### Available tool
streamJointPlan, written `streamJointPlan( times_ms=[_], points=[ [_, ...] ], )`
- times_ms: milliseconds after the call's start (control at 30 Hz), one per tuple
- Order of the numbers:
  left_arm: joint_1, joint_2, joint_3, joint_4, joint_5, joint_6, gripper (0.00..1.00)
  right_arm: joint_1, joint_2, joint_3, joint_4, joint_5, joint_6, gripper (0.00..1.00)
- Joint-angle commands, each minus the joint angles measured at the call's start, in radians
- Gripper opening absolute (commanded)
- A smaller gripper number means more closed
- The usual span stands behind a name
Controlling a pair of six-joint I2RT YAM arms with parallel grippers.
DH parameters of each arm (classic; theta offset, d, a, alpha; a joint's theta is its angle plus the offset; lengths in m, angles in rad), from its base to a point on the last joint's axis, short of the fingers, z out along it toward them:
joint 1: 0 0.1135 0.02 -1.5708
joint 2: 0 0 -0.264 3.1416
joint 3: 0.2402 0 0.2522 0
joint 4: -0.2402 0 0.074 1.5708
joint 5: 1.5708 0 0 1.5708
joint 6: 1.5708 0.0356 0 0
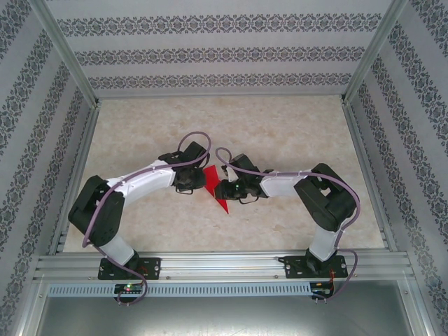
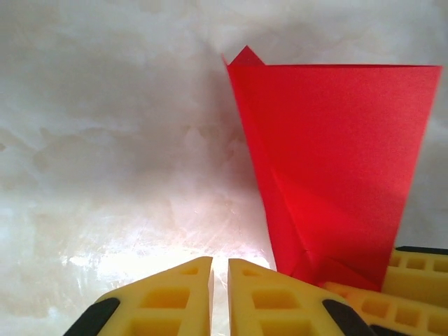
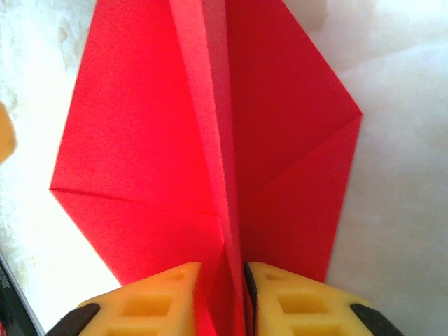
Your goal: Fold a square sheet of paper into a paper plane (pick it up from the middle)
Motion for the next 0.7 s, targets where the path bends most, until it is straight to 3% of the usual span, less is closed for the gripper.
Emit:
streamJointPlan(
  times_ms=[0,400,667],
  points=[
    [0.008,-0.048,-0.009,0.025,-0.040,-0.006,0.17,0.012,0.003,0.018,-0.031,0.021,-0.026,0.20],
    [0.009,-0.101,-0.003,0.028,-0.083,-0.024,0.19,0.011,-0.063,0.015,-0.053,0.051,-0.035,0.04],
    [0.009,-0.113,0.002,0.019,-0.104,-0.022,0.22,0.005,-0.131,-0.004,-0.068,0.105,-0.037,0.03]
  ],
)
